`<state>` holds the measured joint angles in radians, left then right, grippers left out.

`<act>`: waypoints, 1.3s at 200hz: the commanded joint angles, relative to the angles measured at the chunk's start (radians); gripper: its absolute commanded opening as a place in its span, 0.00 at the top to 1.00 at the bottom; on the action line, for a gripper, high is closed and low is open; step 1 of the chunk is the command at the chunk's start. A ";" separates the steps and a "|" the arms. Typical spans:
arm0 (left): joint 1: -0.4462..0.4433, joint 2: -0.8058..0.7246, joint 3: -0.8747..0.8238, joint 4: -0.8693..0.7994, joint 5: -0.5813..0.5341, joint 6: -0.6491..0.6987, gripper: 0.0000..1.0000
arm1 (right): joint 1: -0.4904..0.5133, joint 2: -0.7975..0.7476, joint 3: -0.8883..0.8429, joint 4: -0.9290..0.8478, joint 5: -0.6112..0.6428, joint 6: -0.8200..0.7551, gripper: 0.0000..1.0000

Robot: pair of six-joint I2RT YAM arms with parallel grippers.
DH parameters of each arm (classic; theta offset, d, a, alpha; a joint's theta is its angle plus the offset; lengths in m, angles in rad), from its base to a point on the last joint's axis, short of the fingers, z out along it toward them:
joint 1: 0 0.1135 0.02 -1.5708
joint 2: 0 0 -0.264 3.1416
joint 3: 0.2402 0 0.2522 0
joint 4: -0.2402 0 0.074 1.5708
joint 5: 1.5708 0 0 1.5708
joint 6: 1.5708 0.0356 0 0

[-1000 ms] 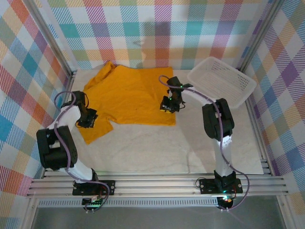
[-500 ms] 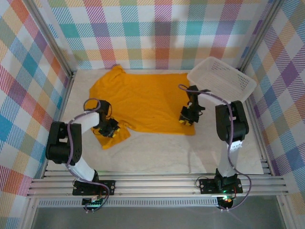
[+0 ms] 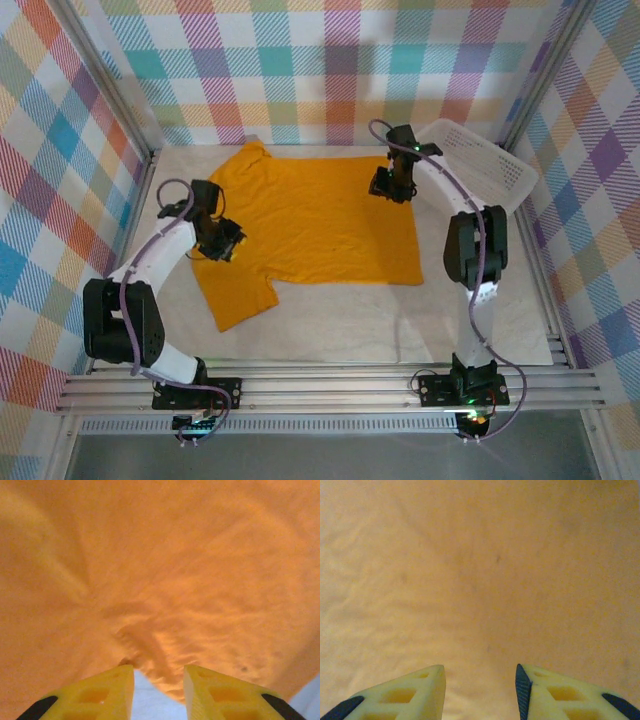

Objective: Fold and stack the t-shirts

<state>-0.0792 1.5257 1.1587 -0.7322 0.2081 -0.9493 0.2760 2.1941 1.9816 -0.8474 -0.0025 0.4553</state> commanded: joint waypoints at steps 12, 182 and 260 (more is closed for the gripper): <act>0.130 0.103 0.107 -0.050 -0.031 0.039 0.68 | -0.085 0.205 0.258 -0.110 0.105 -0.020 0.59; -0.028 -0.120 -0.416 -0.199 -0.041 -0.008 0.55 | -0.046 -0.572 -0.756 0.114 -0.213 0.126 0.46; -0.027 -0.009 -0.404 -0.133 -0.118 0.051 1.00 | -0.138 -0.565 -1.006 0.202 -0.255 0.178 0.48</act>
<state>-0.0982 1.5349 0.7826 -0.9051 0.1677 -0.9077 0.1368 1.5944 0.9951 -0.7021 -0.2348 0.6018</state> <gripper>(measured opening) 0.048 0.536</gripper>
